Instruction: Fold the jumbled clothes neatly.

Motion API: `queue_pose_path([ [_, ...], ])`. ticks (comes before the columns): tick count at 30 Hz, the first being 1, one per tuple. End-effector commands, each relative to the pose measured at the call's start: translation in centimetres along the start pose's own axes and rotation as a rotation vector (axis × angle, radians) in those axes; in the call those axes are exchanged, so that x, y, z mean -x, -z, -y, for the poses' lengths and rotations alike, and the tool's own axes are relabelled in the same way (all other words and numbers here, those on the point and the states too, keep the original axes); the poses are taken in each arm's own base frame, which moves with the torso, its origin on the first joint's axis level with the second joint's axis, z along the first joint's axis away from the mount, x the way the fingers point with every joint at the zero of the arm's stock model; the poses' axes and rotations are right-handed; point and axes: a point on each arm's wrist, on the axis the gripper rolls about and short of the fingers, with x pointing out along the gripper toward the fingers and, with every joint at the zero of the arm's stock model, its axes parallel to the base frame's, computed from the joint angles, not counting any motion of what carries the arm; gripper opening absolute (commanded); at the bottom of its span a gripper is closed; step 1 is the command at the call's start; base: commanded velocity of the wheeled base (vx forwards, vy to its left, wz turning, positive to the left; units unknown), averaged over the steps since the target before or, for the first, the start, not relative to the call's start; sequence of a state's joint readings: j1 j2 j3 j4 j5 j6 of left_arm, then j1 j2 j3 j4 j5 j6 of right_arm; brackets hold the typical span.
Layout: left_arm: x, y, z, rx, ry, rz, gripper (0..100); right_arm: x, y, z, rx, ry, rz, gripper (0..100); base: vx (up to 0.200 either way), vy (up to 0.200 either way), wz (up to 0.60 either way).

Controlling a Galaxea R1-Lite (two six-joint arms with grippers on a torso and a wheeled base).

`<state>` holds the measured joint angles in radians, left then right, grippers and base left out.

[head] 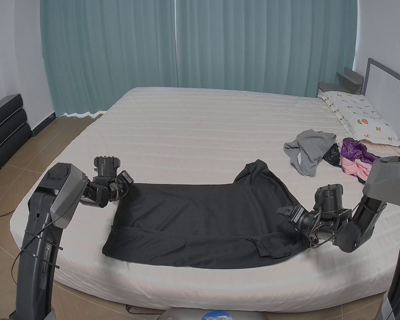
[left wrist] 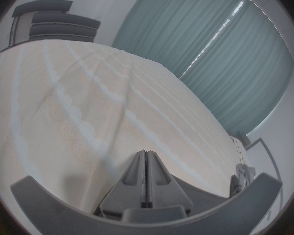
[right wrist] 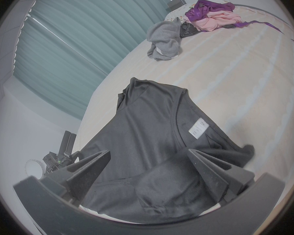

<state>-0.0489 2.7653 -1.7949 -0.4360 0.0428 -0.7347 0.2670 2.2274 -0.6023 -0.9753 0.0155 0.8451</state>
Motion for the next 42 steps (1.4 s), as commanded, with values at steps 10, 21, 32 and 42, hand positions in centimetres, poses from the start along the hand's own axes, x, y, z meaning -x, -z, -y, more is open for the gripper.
queue_pose_path([
  [10,2.3,-1.1,0.9,0.079,-0.002,-0.010,0,-7.8,-5.9,-3.7,0.142,0.008,0.029,100,0.000,0.000,0.00],
  [21,3.0,-0.5,0.3,0.080,-0.026,-0.038,0,-15.7,-7.6,-2.7,0.215,0.026,0.061,100,0.000,0.000,0.00],
  [32,3.1,-0.5,0.4,0.079,-0.026,-0.040,0,-18.9,-10.0,-1.7,0.190,0.052,0.209,100,0.000,0.000,0.00],
  [42,3.1,-0.4,0.4,0.078,-0.028,-0.043,0,-19.7,-10.9,-0.9,0.181,0.050,0.243,100,0.000,0.000,0.00],
])
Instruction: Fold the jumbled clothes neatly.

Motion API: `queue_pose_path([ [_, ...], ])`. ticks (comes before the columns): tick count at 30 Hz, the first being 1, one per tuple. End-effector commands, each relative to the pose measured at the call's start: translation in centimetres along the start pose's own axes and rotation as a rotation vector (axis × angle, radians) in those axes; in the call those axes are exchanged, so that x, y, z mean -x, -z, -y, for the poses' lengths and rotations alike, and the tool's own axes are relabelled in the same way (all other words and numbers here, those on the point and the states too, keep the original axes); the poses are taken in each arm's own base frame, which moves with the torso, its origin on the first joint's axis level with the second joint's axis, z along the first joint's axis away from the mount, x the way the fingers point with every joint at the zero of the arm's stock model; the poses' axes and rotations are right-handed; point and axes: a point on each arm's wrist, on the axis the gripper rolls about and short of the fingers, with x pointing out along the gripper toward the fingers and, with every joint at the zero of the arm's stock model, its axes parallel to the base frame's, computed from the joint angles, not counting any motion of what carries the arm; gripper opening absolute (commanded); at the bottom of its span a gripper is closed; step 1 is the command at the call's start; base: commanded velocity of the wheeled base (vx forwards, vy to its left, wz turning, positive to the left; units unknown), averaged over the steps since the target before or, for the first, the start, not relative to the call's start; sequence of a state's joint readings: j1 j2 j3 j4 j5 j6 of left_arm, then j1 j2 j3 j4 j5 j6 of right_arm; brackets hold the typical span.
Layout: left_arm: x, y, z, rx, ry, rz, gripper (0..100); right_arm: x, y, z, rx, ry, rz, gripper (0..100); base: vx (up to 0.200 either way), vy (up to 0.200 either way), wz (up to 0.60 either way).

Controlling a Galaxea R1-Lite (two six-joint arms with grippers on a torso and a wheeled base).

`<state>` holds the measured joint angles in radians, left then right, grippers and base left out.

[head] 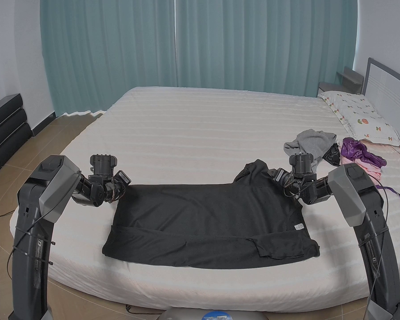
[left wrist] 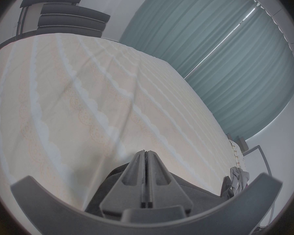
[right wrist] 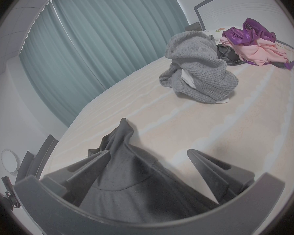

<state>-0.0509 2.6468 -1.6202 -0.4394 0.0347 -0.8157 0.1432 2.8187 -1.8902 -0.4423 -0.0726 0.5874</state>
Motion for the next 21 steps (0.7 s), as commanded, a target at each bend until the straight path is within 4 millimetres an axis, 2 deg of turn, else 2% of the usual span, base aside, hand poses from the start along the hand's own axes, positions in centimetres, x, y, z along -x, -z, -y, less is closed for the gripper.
queue_pose_path([
  [1,0.1,0.0,0.1,0.000,0.001,0.001,0,-0.7,0.6,0.8,-0.003,0.010,-0.005,100,0.000,0.000,0.00],
  [2,0.1,0.0,0.1,0.000,0.001,0.001,0,-0.7,0.7,0.8,-0.001,0.011,-0.006,0,0.000,0.000,0.00],
  [11,0.3,-0.2,0.4,-0.001,0.004,0.002,0,-0.4,0.0,0.4,0.001,0.000,0.009,0,0.000,0.000,0.00],
  [17,1.0,-0.8,0.9,0.000,0.014,0.012,0,0.6,-1.4,0.5,-0.015,0.004,0.026,0,0.000,0.000,0.00],
  [21,1.8,-1.1,1.2,0.000,0.012,0.013,0,1.9,-2.2,0.6,-0.027,0.005,0.030,0,0.000,0.000,0.00],
])
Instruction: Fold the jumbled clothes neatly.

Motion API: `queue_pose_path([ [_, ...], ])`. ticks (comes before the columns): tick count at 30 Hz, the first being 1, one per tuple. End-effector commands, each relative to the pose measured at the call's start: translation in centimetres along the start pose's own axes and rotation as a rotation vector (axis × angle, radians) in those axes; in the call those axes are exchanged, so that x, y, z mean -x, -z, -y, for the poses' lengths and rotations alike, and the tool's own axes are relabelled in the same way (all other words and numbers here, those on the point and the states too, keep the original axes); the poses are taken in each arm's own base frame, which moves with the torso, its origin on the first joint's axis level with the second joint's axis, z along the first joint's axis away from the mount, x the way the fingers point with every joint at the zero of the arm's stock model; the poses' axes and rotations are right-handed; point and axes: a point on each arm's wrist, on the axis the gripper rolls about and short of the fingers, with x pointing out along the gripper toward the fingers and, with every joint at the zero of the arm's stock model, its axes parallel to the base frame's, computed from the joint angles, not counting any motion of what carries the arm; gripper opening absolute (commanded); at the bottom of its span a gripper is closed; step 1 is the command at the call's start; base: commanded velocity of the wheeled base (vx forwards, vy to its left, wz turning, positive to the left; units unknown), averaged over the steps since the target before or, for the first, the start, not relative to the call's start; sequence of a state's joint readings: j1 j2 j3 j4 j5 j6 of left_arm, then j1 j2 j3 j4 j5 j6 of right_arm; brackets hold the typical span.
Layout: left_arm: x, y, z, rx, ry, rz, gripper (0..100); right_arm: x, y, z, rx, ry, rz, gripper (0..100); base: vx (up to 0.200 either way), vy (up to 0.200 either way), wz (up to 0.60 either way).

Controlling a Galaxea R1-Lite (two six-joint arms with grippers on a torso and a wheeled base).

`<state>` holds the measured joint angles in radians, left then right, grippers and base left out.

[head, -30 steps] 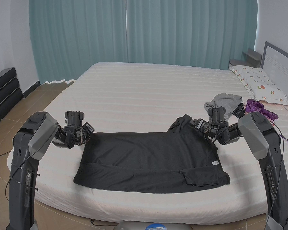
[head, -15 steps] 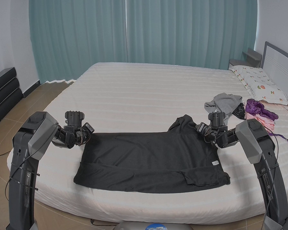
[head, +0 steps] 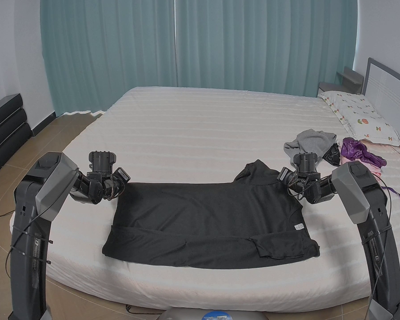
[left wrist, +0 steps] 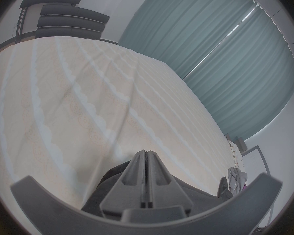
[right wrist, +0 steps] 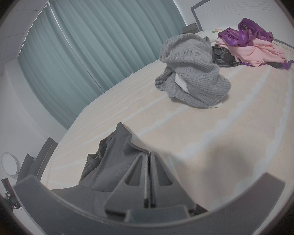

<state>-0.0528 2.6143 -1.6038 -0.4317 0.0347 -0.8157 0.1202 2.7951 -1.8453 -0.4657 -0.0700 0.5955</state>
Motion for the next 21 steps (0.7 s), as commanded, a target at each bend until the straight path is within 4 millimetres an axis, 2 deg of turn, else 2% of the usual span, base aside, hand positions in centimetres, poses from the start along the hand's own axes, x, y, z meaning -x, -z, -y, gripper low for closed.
queue_pose_path([
  [1,1.0,-0.6,0.5,0.001,0.005,0.009,0,1.5,-1.4,-0.2,-0.008,-0.008,0.015,0,0.000,0.000,0.00],
  [7,2.2,-1.5,0.8,0.006,0.008,0.021,0,2.9,-1.7,-0.3,-0.012,-0.048,0.033,0,0.000,0.000,0.00],
  [15,3.4,-2.0,1.0,0.020,0.008,0.023,0,4.9,-3.6,-0.1,-0.045,-0.080,0.085,0,0.000,0.000,0.00],
  [18,3.5,-1.6,1.2,0.015,0.013,0.021,0,5.2,-2.9,0.5,-0.051,-0.073,0.065,0,0.000,0.000,0.00],
  [21,4.1,-2.3,1.6,0.019,0.021,0.034,0,5.3,-3.1,0.3,-0.053,-0.090,0.087,0,0.000,0.000,0.00],
])
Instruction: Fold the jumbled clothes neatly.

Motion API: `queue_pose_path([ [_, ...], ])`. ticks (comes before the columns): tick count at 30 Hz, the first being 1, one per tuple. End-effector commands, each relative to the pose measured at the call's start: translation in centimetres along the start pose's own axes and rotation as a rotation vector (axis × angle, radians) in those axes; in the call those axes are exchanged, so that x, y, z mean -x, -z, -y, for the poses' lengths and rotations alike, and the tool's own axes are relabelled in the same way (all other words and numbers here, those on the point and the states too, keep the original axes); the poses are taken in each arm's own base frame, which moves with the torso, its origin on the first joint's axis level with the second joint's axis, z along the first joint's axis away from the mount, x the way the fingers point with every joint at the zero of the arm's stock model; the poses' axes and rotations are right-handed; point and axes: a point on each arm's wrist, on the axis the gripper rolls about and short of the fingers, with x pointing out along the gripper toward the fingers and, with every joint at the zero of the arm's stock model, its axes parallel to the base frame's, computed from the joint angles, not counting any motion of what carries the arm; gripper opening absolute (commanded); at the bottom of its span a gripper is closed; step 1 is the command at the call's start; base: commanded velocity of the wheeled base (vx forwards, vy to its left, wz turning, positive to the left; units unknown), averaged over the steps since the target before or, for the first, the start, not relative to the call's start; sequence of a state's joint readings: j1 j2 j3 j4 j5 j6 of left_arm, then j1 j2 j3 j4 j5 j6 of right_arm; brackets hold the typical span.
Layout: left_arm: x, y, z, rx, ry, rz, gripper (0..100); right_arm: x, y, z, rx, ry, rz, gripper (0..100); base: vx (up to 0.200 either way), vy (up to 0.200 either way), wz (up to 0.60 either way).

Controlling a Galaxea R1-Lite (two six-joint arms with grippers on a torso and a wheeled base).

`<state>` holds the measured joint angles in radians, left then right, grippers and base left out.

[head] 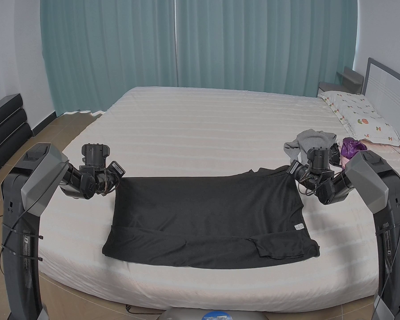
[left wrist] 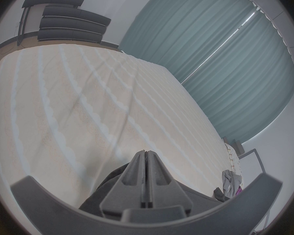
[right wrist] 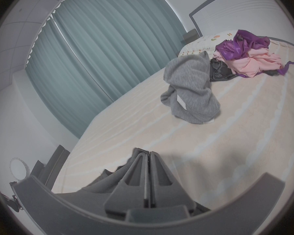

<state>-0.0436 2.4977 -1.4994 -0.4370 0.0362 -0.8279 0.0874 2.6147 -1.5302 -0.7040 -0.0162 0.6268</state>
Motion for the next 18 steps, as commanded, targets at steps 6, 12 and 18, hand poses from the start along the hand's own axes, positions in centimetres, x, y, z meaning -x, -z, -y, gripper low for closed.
queue_pose_path([
  [6,1.7,-1.2,0.8,0.004,0.019,0.024,0,1.7,-1.3,-0.6,-0.004,-0.027,0.035,0,0.000,0.000,0.00],
  [12,2.3,-1.7,1.0,0.006,0.023,0.036,0,2.7,-1.0,-0.6,0.002,-0.050,0.023,0,0.000,0.000,0.00],
  [18,2.8,-1.7,1.0,0.002,0.018,0.029,0,2.8,-0.6,0.1,-0.002,-0.045,0.028,0,0.000,0.000,0.00],
])
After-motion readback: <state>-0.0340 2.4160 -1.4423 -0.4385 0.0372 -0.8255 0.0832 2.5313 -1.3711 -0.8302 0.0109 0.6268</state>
